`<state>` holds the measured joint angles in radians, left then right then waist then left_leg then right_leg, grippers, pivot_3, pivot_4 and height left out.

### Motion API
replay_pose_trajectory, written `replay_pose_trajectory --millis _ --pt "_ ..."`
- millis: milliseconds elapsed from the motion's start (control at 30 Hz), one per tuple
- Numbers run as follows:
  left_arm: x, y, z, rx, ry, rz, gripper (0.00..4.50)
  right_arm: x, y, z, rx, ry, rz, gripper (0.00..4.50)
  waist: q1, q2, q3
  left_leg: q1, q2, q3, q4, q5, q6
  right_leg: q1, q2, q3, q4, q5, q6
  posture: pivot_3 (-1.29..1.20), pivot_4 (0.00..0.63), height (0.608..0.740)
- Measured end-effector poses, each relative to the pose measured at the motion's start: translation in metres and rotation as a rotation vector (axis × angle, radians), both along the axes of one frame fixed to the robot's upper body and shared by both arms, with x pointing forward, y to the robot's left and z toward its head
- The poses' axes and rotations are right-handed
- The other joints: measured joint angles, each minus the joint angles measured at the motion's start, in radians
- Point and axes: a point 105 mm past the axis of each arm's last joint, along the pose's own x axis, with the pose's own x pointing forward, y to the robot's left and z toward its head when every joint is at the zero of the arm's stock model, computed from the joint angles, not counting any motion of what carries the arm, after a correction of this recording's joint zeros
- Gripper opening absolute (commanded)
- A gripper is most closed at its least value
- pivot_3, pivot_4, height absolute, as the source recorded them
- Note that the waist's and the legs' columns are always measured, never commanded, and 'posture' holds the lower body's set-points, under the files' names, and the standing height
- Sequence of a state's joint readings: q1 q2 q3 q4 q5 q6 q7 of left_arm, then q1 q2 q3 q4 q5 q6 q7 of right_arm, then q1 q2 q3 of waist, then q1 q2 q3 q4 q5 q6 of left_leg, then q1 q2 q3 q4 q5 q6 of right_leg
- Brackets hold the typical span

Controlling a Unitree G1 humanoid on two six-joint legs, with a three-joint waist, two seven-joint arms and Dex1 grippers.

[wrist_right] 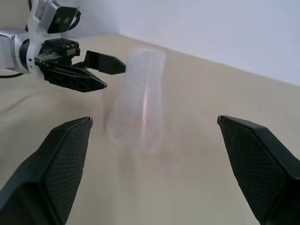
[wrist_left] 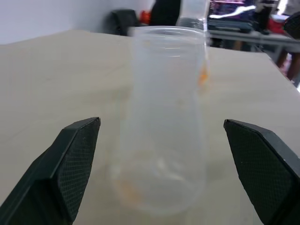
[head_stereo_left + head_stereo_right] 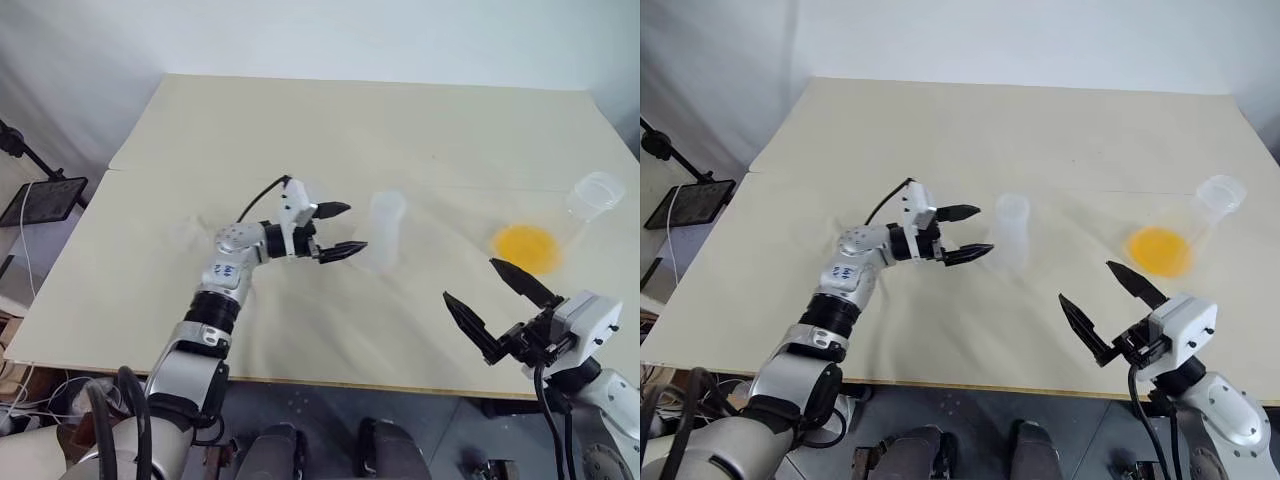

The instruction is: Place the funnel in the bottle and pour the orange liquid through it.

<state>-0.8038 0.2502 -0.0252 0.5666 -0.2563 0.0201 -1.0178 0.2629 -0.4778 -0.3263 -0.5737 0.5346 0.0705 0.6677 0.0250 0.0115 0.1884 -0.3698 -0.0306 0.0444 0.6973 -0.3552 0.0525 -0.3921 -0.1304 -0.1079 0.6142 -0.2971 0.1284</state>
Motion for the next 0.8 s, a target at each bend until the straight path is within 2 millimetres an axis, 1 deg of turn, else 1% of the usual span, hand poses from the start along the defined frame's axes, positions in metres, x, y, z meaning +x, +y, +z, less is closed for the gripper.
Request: replay_pose_trajectory --millis 67,167,200,233,267,367,433,500,533,567,600,667,733,800 --pt "-0.004 0.022 -0.001 -0.016 -0.001 0.050 4.48 0.004 0.003 -0.001 0.006 0.008 0.029 4.50 -0.001 0.000 0.000 0.000 0.000 -0.002 0.000 0.000 0.000 0.000 0.000 0.000 0.002 0.000 0.000 0.00 0.150 0.740" --pt "-0.016 0.064 -0.009 -0.029 -0.013 0.169 4.48 0.010 0.013 -0.006 0.005 0.045 0.102 4.50 -0.007 0.000 0.000 0.001 0.000 -0.003 0.000 0.000 0.000 0.000 -0.001 0.001 0.002 0.000 0.000 0.00 0.150 0.740" --pt "-0.021 0.078 -0.012 -0.034 -0.012 0.217 4.48 0.013 0.015 -0.007 0.006 0.052 0.123 4.50 -0.007 0.000 0.000 0.000 0.000 -0.004 0.000 0.000 0.000 0.000 -0.002 0.002 0.003 0.000 0.000 0.00 0.150 0.740" --pt "-0.029 0.097 -0.013 -0.042 -0.021 0.286 4.48 0.016 0.021 -0.006 0.006 0.054 0.160 4.50 -0.011 0.000 0.000 0.001 0.000 -0.005 0.000 0.000 -0.001 0.000 -0.002 0.003 0.002 0.000 0.000 0.00 0.150 0.740" --pt "-0.033 0.107 -0.015 -0.050 -0.019 0.322 4.48 0.018 0.022 -0.004 0.004 0.052 0.173 4.50 -0.011 0.000 0.000 0.001 0.000 -0.005 0.000 0.000 -0.001 0.000 -0.002 0.004 0.003 0.000 0.000 0.00 0.150 0.740" --pt "-0.053 0.145 -0.011 -0.067 -0.045 0.473 4.48 0.024 0.030 -0.001 -0.007 0.046 0.241 4.50 -0.003 0.000 0.000 0.000 0.000 -0.008 0.001 -0.001 -0.001 0.002 -0.004 0.004 0.002 0.000 0.000 0.00 0.150 0.740" --pt "-0.077 0.180 -0.014 -0.069 -0.054 0.624 4.48 0.030 0.040 0.002 -0.021 0.044 0.310 4.50 -0.009 0.000 0.000 0.001 0.000 -0.008 0.000 -0.001 -0.002 0.002 -0.006 0.005 -0.001 0.000 0.000 0.00 0.150 0.740" --pt "-0.104 0.218 -0.024 -0.085 -0.018 0.806 4.48 0.033 0.046 0.002 -0.028 0.050 0.363 4.50 -0.018 0.000 0.000 0.000 0.001 -0.009 -0.001 -0.002 -0.003 0.002 -0.007 0.004 -0.002 0.000 0.000 0.00 0.150 0.740" --pt "-0.116 0.233 -0.029 -0.093 -0.001 0.883 4.48 0.034 0.050 0.003 -0.032 0.051 0.392 4.50 -0.020 -0.001 0.000 0.000 0.002 -0.009 -0.001 -0.002 -0.003 0.002 -0.007 0.003 -0.002 0.000 -0.001 0.00 0.150 0.740" --pt "-0.137 0.251 -0.035 -0.091 0.017 0.980 4.48 0.034 0.058 0.005 -0.042 0.049 0.444 4.50 -0.025 -0.001 0.000 0.000 0.003 -0.009 -0.001 -0.002 -0.004 0.002 -0.006 0.003 -0.003 0.000 -0.001 0.00 0.150 0.740" --pt "-0.157 0.266 -0.043 -0.084 0.047 1.059 4.48 0.033 0.063 0.005 -0.051 0.046 0.486 4.50 -0.026 -0.001 0.000 0.001 0.003 -0.008 -0.002 -0.003 -0.004 0.003 -0.006 0.003 -0.004 0.000 -0.001 0.00 0.150 0.740" --pt "-0.188 0.285 -0.057 -0.081 0.102 1.177 4.48 0.032 0.071 0.004 -0.067 0.053 0.551 4.50 -0.023 -0.001 0.000 0.001 0.004 -0.008 -0.001 -0.003 -0.004 0.004 -0.006 0.003 -0.005 -0.001 -0.001 0.00 0.150 0.740" --pt "-0.206 0.296 -0.064 -0.092 0.133 1.252 4.48 0.032 0.078 0.004 -0.084 0.053 0.605 4.50 -0.006 -0.002 0.000 0.001 0.004 -0.009 0.001 -0.004 -0.003 0.005 -0.007 0.002 -0.009 -0.001 -0.002 0.00 0.150 0.740" --pt "-0.214 0.299 -0.067 -0.102 0.142 1.284 4.48 0.034 0.082 0.005 -0.096 0.049 0.639 4.50 0.004 -0.002 0.000 0.001 0.004 -0.010 0.001 -0.005 -0.005 0.008 -0.008 0.002 -0.013 -0.001 -0.002 0.00 0.150 0.740"
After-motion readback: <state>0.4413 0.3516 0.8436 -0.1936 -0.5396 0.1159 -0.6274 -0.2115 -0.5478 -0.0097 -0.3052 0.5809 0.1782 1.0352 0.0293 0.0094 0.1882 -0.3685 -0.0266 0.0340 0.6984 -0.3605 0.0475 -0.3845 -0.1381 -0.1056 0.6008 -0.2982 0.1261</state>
